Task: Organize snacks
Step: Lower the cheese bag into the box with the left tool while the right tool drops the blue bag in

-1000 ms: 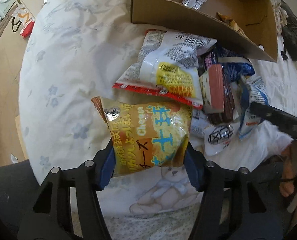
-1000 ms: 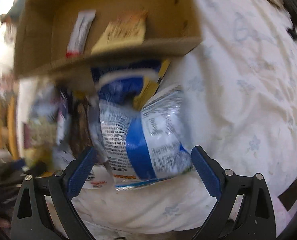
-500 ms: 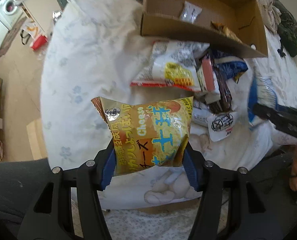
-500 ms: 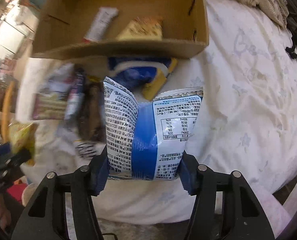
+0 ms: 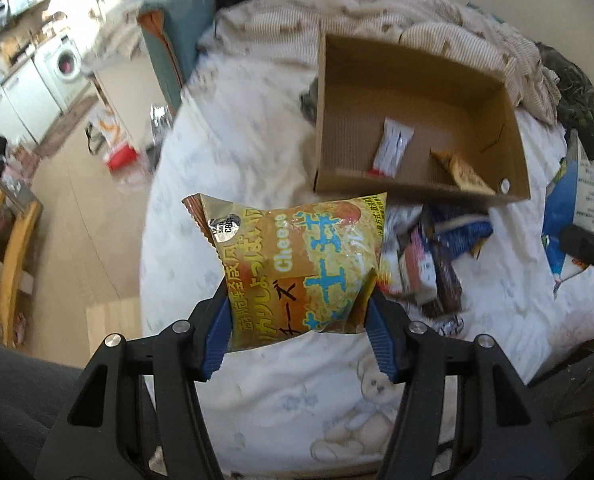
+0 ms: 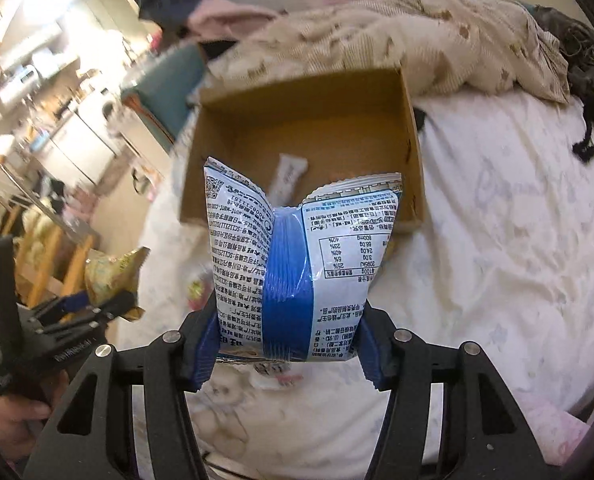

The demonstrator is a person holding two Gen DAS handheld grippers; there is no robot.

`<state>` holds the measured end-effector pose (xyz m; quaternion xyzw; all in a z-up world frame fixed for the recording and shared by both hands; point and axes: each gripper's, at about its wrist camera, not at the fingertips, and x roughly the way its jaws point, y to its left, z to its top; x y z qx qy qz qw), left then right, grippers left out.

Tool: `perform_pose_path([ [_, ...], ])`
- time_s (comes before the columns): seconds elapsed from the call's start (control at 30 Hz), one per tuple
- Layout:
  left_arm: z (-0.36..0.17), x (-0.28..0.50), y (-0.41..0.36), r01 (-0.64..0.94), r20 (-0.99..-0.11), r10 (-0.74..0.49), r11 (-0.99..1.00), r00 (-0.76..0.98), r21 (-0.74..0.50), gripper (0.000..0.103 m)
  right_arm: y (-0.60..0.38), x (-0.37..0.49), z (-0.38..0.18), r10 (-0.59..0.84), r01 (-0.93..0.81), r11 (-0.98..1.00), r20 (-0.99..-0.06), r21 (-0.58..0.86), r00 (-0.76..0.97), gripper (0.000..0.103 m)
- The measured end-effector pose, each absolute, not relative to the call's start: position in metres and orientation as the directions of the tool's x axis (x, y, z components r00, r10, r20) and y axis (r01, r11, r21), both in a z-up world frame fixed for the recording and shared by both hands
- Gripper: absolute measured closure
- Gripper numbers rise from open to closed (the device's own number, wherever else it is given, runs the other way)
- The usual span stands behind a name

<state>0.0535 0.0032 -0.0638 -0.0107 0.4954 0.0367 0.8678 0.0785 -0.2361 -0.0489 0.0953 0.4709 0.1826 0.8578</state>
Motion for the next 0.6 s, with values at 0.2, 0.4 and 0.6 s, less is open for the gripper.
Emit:
perform_pose_path([
  [0.2, -0.055, 0.059, -0.001, -0.064, -0.834, 0.073, 0.997, 0.547, 0.046, 0.047, -0.230, 0.085, -0.044, 0.448, -0.229, 0.893, -0.733, 0.387, 0.512, 0.043],
  [0.4, -0.038, 0.079, 0.002, -0.076, -0.831, 0.041, 0.997, 0.555, -0.001, 0.047, -0.228, 0.093, -0.036, 0.489, -0.241, 0.870, -0.684, 0.431, 0.542, 0.043],
  [0.6, -0.023, 0.108, -0.002, -0.060, -0.819, 0.031, 0.998, 0.573, -0.005, 0.047, -0.229, 0.108, -0.028, 0.503, -0.248, 0.858, -0.641, 0.449, 0.580, 0.043],
])
